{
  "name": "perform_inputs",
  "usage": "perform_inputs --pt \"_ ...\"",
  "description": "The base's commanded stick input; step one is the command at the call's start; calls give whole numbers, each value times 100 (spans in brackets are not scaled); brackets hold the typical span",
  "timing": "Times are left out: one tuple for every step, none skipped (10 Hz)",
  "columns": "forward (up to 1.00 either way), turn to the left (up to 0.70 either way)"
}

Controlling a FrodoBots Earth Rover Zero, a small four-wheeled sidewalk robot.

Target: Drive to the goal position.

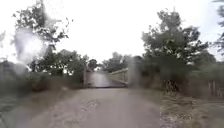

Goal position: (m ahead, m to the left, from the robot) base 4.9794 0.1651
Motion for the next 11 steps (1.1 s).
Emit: perform_inputs --pt "70 14" --pt "70 14" --pt "70 0" --pt "70 0" --pt "70 0" --pt "70 0" --pt "70 0" --pt "70 0" --pt "70 0" --pt "70 0" --pt "70 0"
